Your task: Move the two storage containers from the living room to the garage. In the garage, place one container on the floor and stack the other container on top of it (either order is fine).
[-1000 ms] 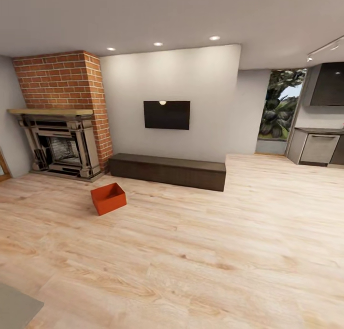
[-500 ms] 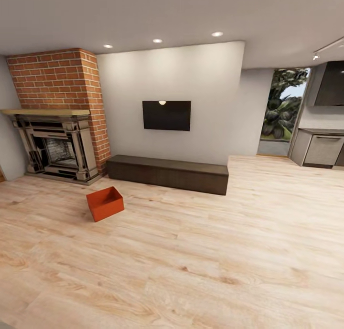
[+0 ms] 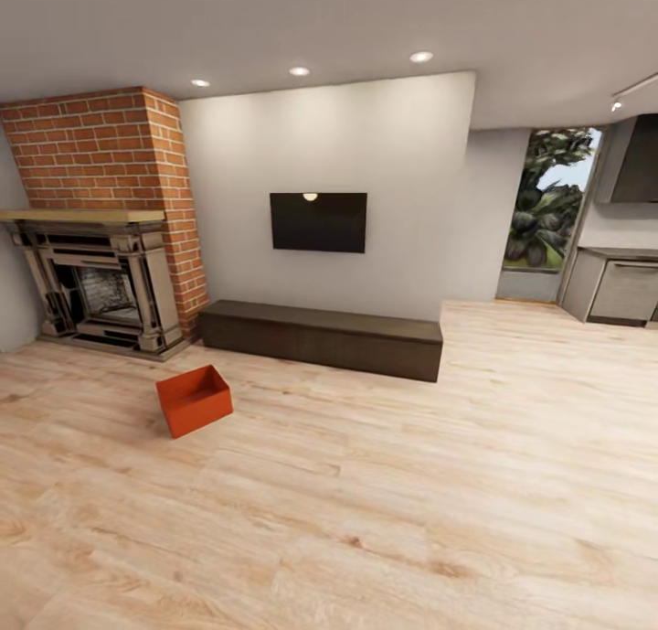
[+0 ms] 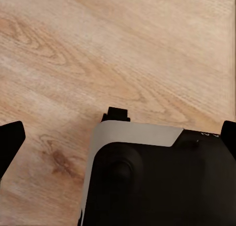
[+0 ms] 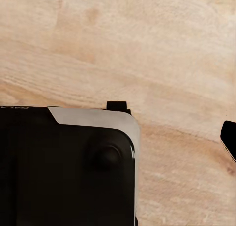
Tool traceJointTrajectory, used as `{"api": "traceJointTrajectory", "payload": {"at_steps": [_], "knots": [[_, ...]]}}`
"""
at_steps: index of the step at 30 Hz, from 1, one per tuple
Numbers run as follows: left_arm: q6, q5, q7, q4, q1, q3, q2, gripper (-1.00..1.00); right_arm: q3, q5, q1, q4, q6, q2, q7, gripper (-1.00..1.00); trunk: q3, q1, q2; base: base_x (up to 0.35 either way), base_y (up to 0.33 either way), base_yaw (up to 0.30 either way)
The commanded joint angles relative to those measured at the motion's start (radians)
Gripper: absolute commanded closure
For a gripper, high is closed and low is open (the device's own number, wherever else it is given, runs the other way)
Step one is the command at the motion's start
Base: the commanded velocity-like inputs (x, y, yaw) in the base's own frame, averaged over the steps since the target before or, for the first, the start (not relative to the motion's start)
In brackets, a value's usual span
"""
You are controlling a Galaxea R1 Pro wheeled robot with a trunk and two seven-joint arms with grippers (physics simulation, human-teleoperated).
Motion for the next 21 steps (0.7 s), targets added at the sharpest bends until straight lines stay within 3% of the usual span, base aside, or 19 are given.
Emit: {"api": "traceJointTrajectory", "payload": {"at_steps": [1, 21], "knots": [[-0.003, 0.008, 0.002, 0.001, -0.001, -0.009, 0.000, -1.00, 0.007, -0.010, -0.001, 0.003, -0.006, 0.000, 0.005, -1.00, -0.001, 0.001, -0.001, 0.326, 0.000, 0.000], [-0.003, 0.008, 0.002, 0.001, -0.001, -0.008, 0.000, -1.00, 0.007, -0.010, -0.001, 0.003, -0.003, 0.002, 0.005, -1.00, -0.001, 0.001, -0.001, 0.326, 0.000, 0.000]]}}
